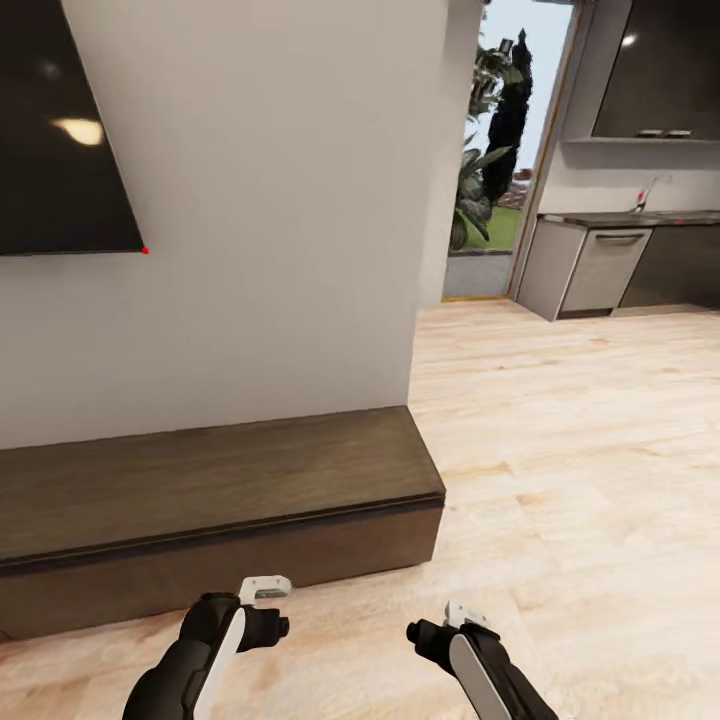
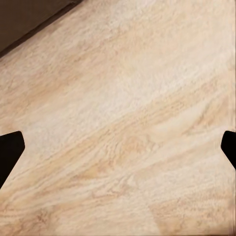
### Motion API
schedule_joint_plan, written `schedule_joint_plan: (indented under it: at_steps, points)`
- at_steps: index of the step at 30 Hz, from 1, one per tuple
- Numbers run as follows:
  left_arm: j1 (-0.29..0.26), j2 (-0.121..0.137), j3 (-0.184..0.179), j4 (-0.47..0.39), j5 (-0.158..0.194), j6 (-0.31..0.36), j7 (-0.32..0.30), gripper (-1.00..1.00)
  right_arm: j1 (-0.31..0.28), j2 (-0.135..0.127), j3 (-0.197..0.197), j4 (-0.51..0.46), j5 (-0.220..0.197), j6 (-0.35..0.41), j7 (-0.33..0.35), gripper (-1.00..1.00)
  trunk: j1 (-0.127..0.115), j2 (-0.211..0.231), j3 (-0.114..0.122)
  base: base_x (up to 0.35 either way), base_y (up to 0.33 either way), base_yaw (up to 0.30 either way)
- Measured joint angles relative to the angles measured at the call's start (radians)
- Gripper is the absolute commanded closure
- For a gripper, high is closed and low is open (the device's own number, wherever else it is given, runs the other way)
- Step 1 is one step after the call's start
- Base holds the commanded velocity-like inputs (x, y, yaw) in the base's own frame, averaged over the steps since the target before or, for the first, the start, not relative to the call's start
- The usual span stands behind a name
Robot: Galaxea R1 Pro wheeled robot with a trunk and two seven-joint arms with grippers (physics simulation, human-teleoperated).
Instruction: Place each of the two pumpkins and all three candles from the living room inside a cabinet in the living room (use any cabinet), then make sure every cabinet is closed, and position the cauldron so it is next to a table in the living room.
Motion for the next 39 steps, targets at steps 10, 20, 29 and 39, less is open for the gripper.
schedule_joint_plan:
  at_steps: [10,20,29,39]
  points:
    - [0.000,-0.019,-0.002,0.000,0.000,0.000,0.002,-1.00,0.000,-0.011,-0.009,0.011,0.001,-0.007,-0.001,-1.00,-0.038,0.070,0.027,0.000,0.000,-0.274]
    - [0.000,-0.028,-0.002,0.000,-0.001,0.000,0.003,-1.00,0.000,-0.012,-0.075,0.028,0.001,-0.007,0.002,-1.00,-0.077,0.140,0.058,0.000,0.000,-0.284]
    - [0.000,-0.030,-0.004,0.000,-0.002,-0.001,0.003,-1.00,0.000,-0.012,-0.086,0.029,0.000,-0.006,0.002,-1.00,-0.111,0.203,0.086,0.000,0.000,-0.288]
    - [0.001,-0.034,-0.004,0.004,-0.001,-0.002,0.003,-1.00,0.000,-0.011,-0.115,0.055,0.001,-0.009,0.002,-1.00,-0.149,0.273,0.118,0.000,0.000,-0.288]
